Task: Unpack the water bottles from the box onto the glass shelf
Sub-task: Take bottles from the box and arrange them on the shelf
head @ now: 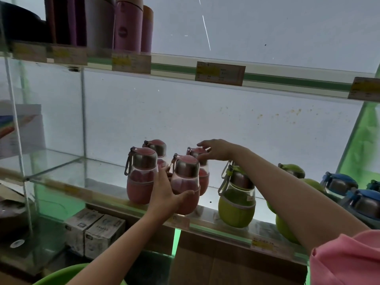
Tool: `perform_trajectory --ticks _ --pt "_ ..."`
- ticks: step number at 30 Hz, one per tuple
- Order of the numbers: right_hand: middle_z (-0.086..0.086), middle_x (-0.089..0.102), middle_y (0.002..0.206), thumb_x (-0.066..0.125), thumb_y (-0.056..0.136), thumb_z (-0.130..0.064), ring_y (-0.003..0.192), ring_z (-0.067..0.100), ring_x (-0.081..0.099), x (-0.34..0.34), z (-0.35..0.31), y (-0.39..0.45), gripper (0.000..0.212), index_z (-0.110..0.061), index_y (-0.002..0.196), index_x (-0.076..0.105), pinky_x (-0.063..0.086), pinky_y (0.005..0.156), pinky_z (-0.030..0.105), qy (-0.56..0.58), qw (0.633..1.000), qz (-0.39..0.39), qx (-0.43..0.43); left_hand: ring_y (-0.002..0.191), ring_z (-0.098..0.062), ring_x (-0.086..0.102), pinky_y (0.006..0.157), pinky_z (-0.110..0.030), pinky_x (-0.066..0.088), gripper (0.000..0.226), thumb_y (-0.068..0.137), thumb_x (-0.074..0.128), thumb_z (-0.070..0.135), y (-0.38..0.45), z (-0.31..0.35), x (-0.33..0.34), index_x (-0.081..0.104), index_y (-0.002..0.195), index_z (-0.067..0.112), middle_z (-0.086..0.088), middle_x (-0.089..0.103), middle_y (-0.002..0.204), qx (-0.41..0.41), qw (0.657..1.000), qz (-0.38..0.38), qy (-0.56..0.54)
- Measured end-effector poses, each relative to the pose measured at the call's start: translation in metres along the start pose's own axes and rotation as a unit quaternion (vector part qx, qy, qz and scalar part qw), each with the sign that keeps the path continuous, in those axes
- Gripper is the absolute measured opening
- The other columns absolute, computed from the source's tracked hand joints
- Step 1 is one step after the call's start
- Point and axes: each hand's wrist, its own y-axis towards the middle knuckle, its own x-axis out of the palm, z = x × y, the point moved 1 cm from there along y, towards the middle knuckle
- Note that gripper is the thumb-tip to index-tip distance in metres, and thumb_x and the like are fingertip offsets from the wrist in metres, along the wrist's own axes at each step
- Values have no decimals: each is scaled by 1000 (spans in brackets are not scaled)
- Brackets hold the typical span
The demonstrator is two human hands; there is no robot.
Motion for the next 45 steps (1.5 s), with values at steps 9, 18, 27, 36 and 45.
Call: perform_trajectory --ticks 9,18,27,36,45 --pt "11 55 127 67 83 -26 98 21 54 19 -2 25 53 -14 132 48 55 76 31 52 998 27 18 111 -16 53 90 -26 47 73 62 85 29 10 -18 8 45 120 14 -3 55 121 -55 996 -62 -22" --pt "8 59 122 64 85 -32 102 21 55 22 1 34 48 -15 128 51 50 87 31 10 999 37 6 115 -20 53 96 -37 50 71 60 85 31 14 -23 11 40 114 25 0 53 124 -62 993 -90 -48" --pt "8 60 124 64 85 -37 111 24 53 23 -1 37 51 -19 130 49 38 85 27 -26 999 30 25 127 -21 45 95 -23 36 87 63 83 37 11 -14 -1 33 131 16 -5 46 137 -39 997 -70 12" --pt "10 46 140 54 91 -42 128 28 43 22 -3 40 62 -26 146 30 33 104 33 -60 995 5 78 102 -15 54 84 -22 46 52 75 74 37 11 -20 -53 44 113 17 1 51 108 28 995 7 98" --pt "10 43 143 59 86 -47 131 26 42 8 -45 47 65 -28 143 37 31 108 34 -26 997 9 71 119 -24 39 95 -32 42 78 65 81 42 29 -50 -90 35 120 10 -11 36 124 -83 990 17 116"
